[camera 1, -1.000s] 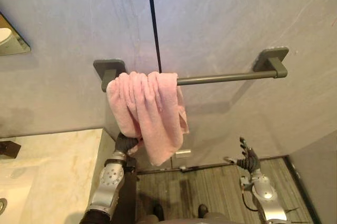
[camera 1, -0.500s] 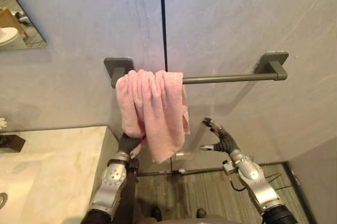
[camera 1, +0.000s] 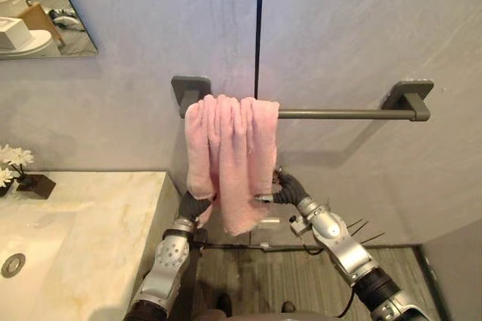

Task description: Organize washtable

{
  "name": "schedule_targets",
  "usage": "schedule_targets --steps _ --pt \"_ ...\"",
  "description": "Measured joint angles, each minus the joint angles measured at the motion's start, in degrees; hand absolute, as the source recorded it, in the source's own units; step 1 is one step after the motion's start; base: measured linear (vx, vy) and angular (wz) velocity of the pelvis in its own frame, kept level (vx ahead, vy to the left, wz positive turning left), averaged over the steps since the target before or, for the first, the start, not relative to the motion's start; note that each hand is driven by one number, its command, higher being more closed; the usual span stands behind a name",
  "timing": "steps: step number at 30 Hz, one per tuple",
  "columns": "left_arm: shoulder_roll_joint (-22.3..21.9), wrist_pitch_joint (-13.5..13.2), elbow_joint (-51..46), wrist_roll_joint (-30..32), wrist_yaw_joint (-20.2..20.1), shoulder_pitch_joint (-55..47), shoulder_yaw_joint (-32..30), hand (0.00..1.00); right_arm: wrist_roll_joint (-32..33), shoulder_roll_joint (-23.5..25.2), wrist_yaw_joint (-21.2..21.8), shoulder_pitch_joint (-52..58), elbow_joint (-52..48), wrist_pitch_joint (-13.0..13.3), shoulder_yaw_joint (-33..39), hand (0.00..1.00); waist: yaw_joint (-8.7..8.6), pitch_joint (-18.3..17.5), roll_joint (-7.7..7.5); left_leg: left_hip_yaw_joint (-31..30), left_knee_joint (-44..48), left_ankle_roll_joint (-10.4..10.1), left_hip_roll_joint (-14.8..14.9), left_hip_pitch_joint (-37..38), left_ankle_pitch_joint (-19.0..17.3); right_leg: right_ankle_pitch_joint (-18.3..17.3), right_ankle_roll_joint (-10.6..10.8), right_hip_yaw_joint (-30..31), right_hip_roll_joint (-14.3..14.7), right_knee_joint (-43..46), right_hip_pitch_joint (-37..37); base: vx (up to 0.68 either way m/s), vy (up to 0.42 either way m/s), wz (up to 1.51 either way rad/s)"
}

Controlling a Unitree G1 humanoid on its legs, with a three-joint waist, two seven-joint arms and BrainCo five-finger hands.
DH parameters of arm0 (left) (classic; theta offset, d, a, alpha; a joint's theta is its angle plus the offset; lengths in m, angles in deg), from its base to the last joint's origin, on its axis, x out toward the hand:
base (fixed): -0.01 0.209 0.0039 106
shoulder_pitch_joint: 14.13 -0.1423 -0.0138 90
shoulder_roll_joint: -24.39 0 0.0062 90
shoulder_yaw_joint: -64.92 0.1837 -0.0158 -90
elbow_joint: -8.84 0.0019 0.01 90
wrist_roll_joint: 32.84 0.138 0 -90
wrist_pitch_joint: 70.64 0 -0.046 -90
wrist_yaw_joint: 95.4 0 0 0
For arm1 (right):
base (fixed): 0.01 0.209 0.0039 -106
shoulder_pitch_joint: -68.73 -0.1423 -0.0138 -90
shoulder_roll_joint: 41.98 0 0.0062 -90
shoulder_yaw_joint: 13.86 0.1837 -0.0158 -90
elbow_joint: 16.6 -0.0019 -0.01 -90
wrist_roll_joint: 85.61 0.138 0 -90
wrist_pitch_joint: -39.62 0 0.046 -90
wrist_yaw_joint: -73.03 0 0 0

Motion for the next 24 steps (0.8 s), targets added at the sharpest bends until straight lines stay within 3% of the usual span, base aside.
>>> schedule_targets --steps 4,11,17,24 --pt "-0.07 -0.03 0.00 0.02 0.01 -0.02 -0.04 1.00 -1.71 0.39 -0.72 0.01 0.00 0.00 0.98 1.00 0.10 -0.02 -0.05 -0.72 0.00 -0.09 0.00 -0.25 0.30 -0.02 -0.04 -0.65 0.04 0.06 0.04 -0.03 -0.019 0.11" --pt "-0.32 -0.06 -0.03 0.01 -0.06 -1.13 -1.96 1.00 -2.31 1.37 -3.34 3.25 -0.29 0.24 12.92 1.00 0.12 -0.20 -0.67 -0.49 -0.06 -0.08 0.41 0.24 0.44 -0.05 -0.05 -0.43 0.09 0.54 -0.11 -0.05 -0.011 -0.01" --pt "-1.89 -0.78 -1.75 -0.01 -0.82 -2.25 -2.70 1.00 -2.45 3.30 -3.62 9.85 -4.22 0.71 18.54 1.00 -0.06 -0.31 -0.98 0.52 -0.09 -0.12 0.73 0.56 0.39 -0.05 -0.08 0.57 0.16 0.47 -0.22 -0.03 -0.010 -0.09" --pt "-4.03 -1.14 -4.59 -0.04 -4.04 -3.27 -2.68 1.00 -4.31 7.12 -3.58 13.61 -4.54 1.23 24.21 1.00 -2.31 -0.27 -0.96 0.94 -0.12 -0.52 0.79 0.70 0.09 -0.07 -0.04 0.97 0.45 0.39 -0.32 -0.01 -0.006 -0.02"
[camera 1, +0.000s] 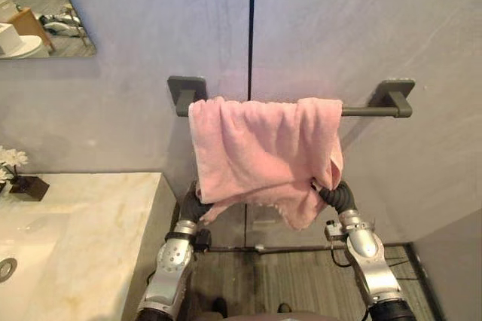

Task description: Organize washtable

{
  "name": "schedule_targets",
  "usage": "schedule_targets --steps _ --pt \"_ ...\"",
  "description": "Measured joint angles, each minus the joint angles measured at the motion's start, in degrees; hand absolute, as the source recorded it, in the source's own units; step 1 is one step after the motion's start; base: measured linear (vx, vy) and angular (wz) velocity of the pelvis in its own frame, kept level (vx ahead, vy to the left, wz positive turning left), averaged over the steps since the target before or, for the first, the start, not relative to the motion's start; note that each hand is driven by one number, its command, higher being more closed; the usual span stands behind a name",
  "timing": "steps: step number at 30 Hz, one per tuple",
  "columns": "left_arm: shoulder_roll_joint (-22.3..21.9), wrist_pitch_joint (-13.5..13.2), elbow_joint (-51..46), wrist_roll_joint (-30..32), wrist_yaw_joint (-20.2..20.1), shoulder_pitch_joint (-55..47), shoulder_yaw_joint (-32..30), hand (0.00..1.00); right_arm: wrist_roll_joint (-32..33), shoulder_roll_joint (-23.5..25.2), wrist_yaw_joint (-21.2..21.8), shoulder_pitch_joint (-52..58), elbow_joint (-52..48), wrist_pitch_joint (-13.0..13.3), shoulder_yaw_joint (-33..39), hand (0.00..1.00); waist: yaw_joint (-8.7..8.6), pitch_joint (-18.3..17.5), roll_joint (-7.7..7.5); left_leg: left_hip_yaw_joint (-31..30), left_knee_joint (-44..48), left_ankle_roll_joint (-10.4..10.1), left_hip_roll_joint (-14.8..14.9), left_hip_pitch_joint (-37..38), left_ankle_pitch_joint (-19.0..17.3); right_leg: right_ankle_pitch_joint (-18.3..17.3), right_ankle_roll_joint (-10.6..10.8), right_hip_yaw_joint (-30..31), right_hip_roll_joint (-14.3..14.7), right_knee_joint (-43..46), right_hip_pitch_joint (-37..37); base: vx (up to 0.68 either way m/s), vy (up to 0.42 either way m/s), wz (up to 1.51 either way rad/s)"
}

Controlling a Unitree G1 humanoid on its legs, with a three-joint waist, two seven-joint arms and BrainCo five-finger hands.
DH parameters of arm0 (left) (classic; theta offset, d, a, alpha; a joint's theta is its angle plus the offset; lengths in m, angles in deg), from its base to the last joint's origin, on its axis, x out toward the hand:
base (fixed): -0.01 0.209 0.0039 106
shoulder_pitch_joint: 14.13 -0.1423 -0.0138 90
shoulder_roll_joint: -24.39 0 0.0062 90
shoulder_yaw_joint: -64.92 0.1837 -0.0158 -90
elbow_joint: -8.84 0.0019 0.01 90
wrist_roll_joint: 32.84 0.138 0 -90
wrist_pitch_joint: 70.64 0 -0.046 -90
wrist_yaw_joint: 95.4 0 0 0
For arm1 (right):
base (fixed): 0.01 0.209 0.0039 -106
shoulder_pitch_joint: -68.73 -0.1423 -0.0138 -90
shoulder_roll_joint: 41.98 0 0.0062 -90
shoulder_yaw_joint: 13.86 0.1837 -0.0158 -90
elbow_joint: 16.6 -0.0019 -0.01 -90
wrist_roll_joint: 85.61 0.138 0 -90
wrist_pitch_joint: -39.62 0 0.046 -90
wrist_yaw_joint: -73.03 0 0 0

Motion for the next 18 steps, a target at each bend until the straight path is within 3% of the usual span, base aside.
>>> schedule_targets --steps 13,18 --pt "-0.66 0.20 0.33 -0.03 -1.44 0.00 1.48 1.00 0.04 2.21 0.00 -0.01 2.76 1.18 3.83 1.00 -0.99 0.08 1.07 1.85 0.05 0.04 -0.14 0.00 -0.58 0.00 0.03 1.69 0.18 0.04 -0.66 0.00 -0.002 -0.07" --pt "-1.40 0.39 3.62 -0.03 -1.43 -0.07 1.46 1.00 0.18 2.41 0.00 -0.66 4.53 1.42 3.90 1.00 -1.07 -0.21 2.21 1.85 0.04 0.06 -0.29 0.01 -0.57 0.00 0.03 1.68 0.16 0.08 -0.48 0.00 0.000 0.00"
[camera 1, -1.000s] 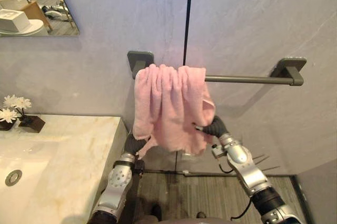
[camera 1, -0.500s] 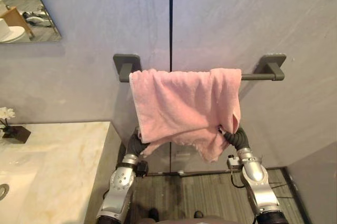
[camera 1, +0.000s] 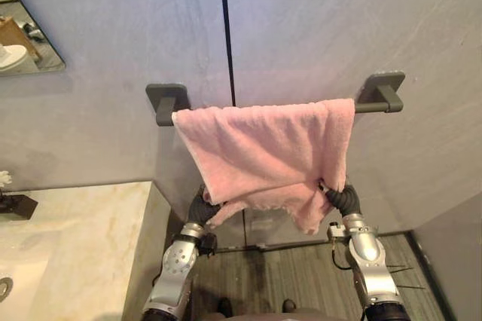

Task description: Organize washtable

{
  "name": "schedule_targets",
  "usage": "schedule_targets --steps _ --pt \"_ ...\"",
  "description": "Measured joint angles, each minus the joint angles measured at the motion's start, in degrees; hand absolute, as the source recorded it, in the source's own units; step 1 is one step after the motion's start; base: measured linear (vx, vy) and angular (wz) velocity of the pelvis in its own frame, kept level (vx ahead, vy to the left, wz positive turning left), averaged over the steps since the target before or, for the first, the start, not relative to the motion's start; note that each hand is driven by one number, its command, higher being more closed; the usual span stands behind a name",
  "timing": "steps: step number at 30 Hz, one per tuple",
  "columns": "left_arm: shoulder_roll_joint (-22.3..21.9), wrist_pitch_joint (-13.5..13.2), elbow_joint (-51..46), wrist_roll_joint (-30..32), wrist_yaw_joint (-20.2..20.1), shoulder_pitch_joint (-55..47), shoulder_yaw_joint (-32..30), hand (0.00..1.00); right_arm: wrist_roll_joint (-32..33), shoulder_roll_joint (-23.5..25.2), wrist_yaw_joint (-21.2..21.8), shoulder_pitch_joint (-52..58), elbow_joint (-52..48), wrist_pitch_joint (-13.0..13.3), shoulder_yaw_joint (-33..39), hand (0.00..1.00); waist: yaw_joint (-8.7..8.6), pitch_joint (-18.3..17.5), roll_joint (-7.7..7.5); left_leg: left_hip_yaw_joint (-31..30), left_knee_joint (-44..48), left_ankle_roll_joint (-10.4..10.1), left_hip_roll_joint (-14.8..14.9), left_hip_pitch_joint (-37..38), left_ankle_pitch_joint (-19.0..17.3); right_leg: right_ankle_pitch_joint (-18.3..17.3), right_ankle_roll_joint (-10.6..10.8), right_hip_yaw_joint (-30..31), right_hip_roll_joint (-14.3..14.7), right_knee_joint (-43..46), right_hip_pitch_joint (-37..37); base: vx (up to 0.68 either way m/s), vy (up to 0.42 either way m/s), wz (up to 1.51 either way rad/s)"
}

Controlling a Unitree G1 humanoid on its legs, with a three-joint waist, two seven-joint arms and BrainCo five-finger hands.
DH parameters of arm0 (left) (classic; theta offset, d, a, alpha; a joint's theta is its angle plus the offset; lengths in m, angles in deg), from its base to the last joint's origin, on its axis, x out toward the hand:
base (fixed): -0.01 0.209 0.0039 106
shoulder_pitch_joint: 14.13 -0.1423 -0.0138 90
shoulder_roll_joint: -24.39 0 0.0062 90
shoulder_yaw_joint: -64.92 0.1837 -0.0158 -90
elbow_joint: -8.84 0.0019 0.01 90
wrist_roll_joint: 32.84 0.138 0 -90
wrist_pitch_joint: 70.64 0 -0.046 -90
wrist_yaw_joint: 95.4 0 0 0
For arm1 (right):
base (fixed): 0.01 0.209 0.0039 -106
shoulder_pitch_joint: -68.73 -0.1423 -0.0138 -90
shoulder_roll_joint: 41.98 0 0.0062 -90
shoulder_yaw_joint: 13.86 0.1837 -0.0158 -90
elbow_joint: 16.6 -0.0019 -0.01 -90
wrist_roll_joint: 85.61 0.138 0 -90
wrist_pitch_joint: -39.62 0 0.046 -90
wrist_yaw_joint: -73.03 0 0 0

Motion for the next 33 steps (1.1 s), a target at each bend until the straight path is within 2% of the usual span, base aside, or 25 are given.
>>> schedule_targets --steps 4,8,9,10,11,17,22,26,30,33 --pt "-0.85 0.29 3.15 -0.02 0.02 -0.08 -0.58 1.00 0.00 1.21 0.00 -1.15 2.65 0.12 0.06 1.00 0.03 -0.11 0.24 -0.17 -0.12 -0.29 0.00 0.72 -0.20 -0.10 0.04 -0.10 0.00 0.02 0.70 -0.01 -0.003 0.01" --pt "-3.50 0.65 5.70 -0.46 0.08 -0.11 -2.74 1.00 -0.03 2.36 0.08 -2.58 5.27 0.26 0.05 1.00 0.13 -0.14 0.28 -0.46 -0.39 -0.16 -0.15 0.79 -0.46 -0.39 0.29 -0.40 -0.16 0.06 0.71 -0.05 -0.005 0.05" --pt "-3.85 0.88 5.73 -0.74 0.08 -0.43 -2.77 1.00 -0.03 2.39 0.08 -3.06 6.41 0.35 0.05 0.00 0.14 -0.16 0.26 -0.58 -0.39 -0.13 -0.20 0.78 -0.47 -0.42 0.33 -0.54 -0.23 0.06 0.73 -0.03 -0.002 0.05" --pt "-4.07 0.89 5.75 -1.02 0.08 -0.64 -2.84 1.00 -0.03 2.43 0.08 -3.37 7.00 0.40 0.05 0.00 0.14 -0.17 0.23 -0.62 -0.39 -0.13 -0.23 0.77 -0.47 -0.44 0.34 -0.58 -0.26 0.06 0.74 -0.02 -0.001 0.04" --pt "-4.39 0.90 6.10 -1.12 0.08 -0.81 -3.28 0.00 -0.03 2.53 0.07 -3.93 8.05 0.40 0.06 0.00 0.13 -0.20 0.21 -0.71 -0.40 -0.13 -0.26 0.77 -0.47 -0.49 0.35 -0.68 -0.30 0.04 0.78 -0.01 -0.001 0.04" --pt "-4.61 1.00 9.41 -2.09 0.23 -0.38 -5.44 0.00 -0.12 3.50 -0.07 -4.50 13.42 0.37 2.23 0.00 0.23 -0.32 0.13 -1.23 -0.41 -0.18 -0.44 0.78 -0.44 -0.96 0.66 -1.30 -0.48 0.00 1.10 0.01 -0.002 0.05" --pt "-4.59 1.24 10.12 -2.08 1.59 -0.21 -6.52 0.00 -0.19 3.63 -2.47 -4.36 15.63 -0.32 2.43 0.00 0.25 -0.31 0.02 -1.29 -0.41 -0.08 -0.45 0.83 -0.44 -1.00 0.52 -1.34 -0.50 -0.32 1.29 0.00 0.000 0.00" --pt "-4.59 1.43 11.96 -2.11 2.21 0.06 -6.80 0.00 -0.14 4.30 -4.18 -3.28 17.33 -2.38 4.82 0.00 0.36 -0.27 -0.06 -0.94 -0.41 0.17 -0.39 1.16 -0.53 -0.85 0.28 -1.34 -0.47 -0.94 1.81 0.01 -0.009 -0.02" --pt "-4.06 3.71 15.07 -2.30 4.61 -1.48 -10.46 0.00 -0.12 4.19 -6.80 0.43 19.25 -5.46 7.85 0.00 0.33 0.05 -0.51 -0.48 -0.22 0.02 0.00 1.21 -0.89 -0.85 0.28 -1.22 -0.43 -1.02 1.85 0.02 -0.017 -0.05" --pt "-2.60 4.21 16.18 -3.28 5.46 -3.30 -11.17 0.00 -0.04 4.15 -7.73 2.43 20.32 -5.70 8.76 0.00 0.32 0.45 -1.19 -0.28 -0.06 -0.01 0.12 1.23 -0.91 -0.84 0.27 -1.18 -0.39 -0.99 1.90 0.01 -0.007 -0.01"
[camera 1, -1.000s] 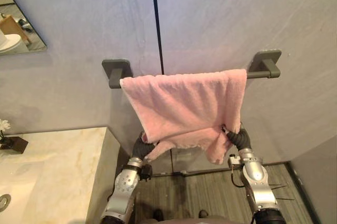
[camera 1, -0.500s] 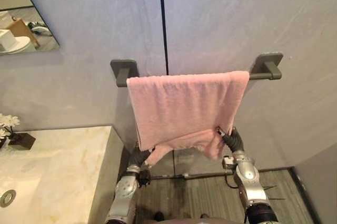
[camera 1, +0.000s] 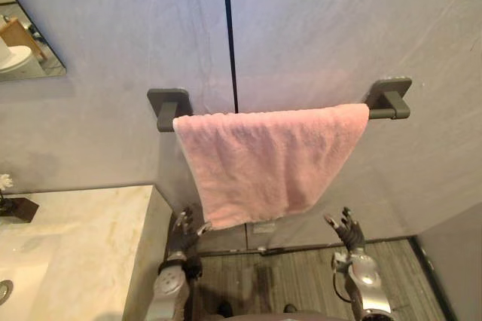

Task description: Organize washtable

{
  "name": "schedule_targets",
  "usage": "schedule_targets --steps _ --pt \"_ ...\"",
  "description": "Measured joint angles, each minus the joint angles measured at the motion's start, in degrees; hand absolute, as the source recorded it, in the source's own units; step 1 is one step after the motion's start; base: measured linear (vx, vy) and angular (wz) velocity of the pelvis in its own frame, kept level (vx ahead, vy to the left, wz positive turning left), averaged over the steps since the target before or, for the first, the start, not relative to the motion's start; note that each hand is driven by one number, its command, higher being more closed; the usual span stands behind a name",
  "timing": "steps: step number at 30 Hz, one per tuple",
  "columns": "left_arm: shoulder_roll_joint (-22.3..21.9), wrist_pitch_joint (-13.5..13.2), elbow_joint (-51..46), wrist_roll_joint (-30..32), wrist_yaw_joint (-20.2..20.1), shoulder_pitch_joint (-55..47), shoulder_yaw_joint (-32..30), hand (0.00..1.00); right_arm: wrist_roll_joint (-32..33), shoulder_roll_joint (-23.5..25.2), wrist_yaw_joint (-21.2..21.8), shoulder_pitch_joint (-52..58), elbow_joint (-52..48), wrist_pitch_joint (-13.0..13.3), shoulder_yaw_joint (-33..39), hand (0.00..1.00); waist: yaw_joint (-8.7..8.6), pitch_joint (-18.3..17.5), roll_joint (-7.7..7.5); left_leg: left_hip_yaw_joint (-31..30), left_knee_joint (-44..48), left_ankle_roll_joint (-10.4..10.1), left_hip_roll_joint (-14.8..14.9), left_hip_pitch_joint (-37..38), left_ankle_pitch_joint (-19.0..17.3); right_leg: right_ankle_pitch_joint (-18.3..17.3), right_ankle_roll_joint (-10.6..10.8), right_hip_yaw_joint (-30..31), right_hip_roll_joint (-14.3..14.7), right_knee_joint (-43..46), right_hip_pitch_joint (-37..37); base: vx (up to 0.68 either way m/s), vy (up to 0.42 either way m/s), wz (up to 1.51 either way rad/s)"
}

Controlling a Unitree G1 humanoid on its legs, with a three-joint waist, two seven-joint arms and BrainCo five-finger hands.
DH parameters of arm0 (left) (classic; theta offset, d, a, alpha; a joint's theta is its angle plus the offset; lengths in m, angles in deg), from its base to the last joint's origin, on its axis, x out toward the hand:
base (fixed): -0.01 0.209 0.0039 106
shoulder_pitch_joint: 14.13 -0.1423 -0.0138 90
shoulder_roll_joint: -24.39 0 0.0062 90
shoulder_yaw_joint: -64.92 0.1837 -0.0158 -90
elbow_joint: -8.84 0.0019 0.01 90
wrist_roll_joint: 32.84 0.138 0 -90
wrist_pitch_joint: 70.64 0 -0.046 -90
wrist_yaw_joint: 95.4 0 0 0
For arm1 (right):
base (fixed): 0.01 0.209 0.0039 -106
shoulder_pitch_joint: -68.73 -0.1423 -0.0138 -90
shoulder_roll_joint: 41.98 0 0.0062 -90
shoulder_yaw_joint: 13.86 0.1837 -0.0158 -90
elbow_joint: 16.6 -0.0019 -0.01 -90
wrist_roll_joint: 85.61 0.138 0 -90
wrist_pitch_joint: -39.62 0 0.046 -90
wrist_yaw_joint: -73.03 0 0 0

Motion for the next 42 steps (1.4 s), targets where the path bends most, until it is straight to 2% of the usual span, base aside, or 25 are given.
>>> schedule_targets --steps 7,14,19,21,23,24,26,28,30,31,32,36,38,41,42 --pt "0.36 0.53 -0.81 -0.81 0.21 -0.81 -0.44 0.00 0.61 0.15 -0.11 2.48 -1.50 -0.10 0.34 0.00 0.18 0.08 -0.28 0.69 -0.02 -0.02 0.08 0.70 -0.02 0.03 -0.03 0.51 -0.02 0.18 0.00 -0.04 -0.011 -0.04" --pt "0.27 0.25 -21.96 -1.10 1.25 -7.25 -3.95 0.00 1.03 0.00 -3.66 8.22 -24.82 -0.08 9.74 0.00 0.15 -0.31 -0.59 1.29 -0.32 -0.02 0.23 0.48 -0.79 -0.92 0.00 0.96 -0.02 1.08 -0.84 -0.02 -0.008 -0.03" --pt "0.18 -2.00 -36.58 -0.42 3.68 -7.51 -4.69 0.00 0.12 -0.02 -5.09 8.92 -39.24 1.11 11.49 0.00 0.15 -0.83 -1.25 1.32 0.06 0.16 0.18 0.58 -0.53 -0.58 -0.12 1.22 0.00 1.35 -1.01 0.03 -0.006 -0.04" --pt "-0.69 -2.90 -42.89 1.31 5.55 -8.60 -5.21 0.00 -0.27 -0.02 -5.63 8.38 -45.27 2.71 11.50 0.00 0.17 -0.88 -1.32 1.29 0.08 0.18 0.05 0.87 -0.53 -0.56 -0.11 1.19 -0.03 1.31 -0.30 0.05 -0.007 0.03" --pt "-1.57 -3.85 -48.85 1.49 6.81 -8.63 -5.67 0.00 -0.37 -0.04 -6.02 6.98 -50.41 3.19 11.45 0.00 0.34 -0.89 -1.34 1.33 0.08 0.29 0.02 1.37 -0.71 -0.58 -0.09 1.22 -0.04 1.35 0.00 -0.02 -0.007 -0.02" --pt "-1.39 -5.47 -53.85 1.74 7.46 -8.34 -5.78 0.00 -0.38 -0.09 -6.03 5.40 -54.89 4.44 11.16 0.00 0.35 -0.95 -1.23 1.34 0.08 0.33 0.00 1.62 -0.81 -0.59 -0.07 1.29 -0.05 1.34 0.15 -0.04 -0.013 -0.03" --pt "-1.11 -6.92 -57.08 1.66 7.52 -7.66 -5.70 0.00 -0.18 -0.64 -5.96 4.41 -58.59 5.83 10.40 0.00 0.36 -1.05 -1.02 1.33 0.08 0.43 -0.03 1.73 -0.94 -0.62 -0.04 1.33 -0.07 1.35 0.45 -0.02 -0.008 -0.01" --pt "1.13 -9.13 -61.28 1.21 7.38 -5.55 -3.96 0.00 0.15 -4.08 -5.37 2.43 -65.00 8.48 5.67 0.00 0.31 -1.52 -0.39 1.48 0.06 0.23 -0.08 2.46 -1.45 -0.79 0.13 1.43 -0.12 1.41 0.76 -0.05 -0.012 -0.03" --pt "4.97 -10.84 -64.07 -1.46 6.02 -3.45 -0.35 0.00 2.88 -9.02 -2.00 -0.79 -67.84 12.35 -1.79 0.00 0.20 -2.66 0.20 1.71 0.05 0.21 -0.09 2.56 -1.49 -0.82 0.15 1.64 -0.11 1.44 0.72 -0.04 -0.016 -0.05" --pt "5.88 -11.04 -64.69 -1.97 5.62 -2.86 0.75 0.00 3.46 -10.15 -1.16 -1.80 -67.85 13.01 -3.68 0.00 0.17 -2.82 0.27 1.77 0.05 0.21 -0.09 2.61 -1.49 -0.81 0.15 1.69 -0.10 1.46 0.73 -0.03 -0.016 -0.06" --pt "7.54 -11.94 -65.27 -4.38 3.46 -1.35 3.89 0.00 6.19 -12.19 1.51 -3.87 -67.86 14.08 -7.55 0.00 0.23 -2.93 0.38 1.91 0.05 0.21 -0.06 2.80 -1.48 -0.81 0.15 1.84 -0.06 1.60 0.78 -0.05 -0.021 -0.05" --pt "12.42 -12.16 -64.81 -11.37 -2.06 1.67 12.10 0.00 14.79 -17.98 8.02 -9.33 -67.85 14.66 -18.43 0.00 0.33 -3.08 0.63 2.00 0.05 0.48 -0.10 2.97 -1.28 -0.81 0.15 1.95 -0.06 1.85 0.78 -0.02 -0.010 -0.02" --pt "17.14 -11.86 -62.34 -14.73 -6.19 3.45 16.66 0.00 19.75 -23.40 12.42 -11.40 -67.72 14.59 -24.17 0.00 0.57 -3.12 0.54 1.97 0.05 0.51 -0.20 2.98 -1.24 -0.81 0.15 1.95 -0.08 1.93 0.79 0.00 0.000 0.00" --pt "23.42 -10.84 -57.67 -18.65 -10.76 5.79 21.65 0.00 24.83 -30.21 17.27 -11.94 -67.11 13.88 -28.30 0.00 0.91 -3.16 0.42 1.97 0.06 0.52 -0.59 3.04 -1.23 -0.81 0.15 2.05 -0.15 1.98 0.80 0.00 0.000 0.00" --pt "27.06 -9.63 -54.98 -20.04 -13.33 6.84 24.22 0.00 27.48 -34.72 19.66 -11.94 -66.28 13.44 -30.46 0.00 0.85 -3.14 0.39 2.02 0.06 0.53 -0.65 3.08 -1.23 -0.81 0.15 2.14 -0.20 2.02 0.80 0.00 0.000 0.00"
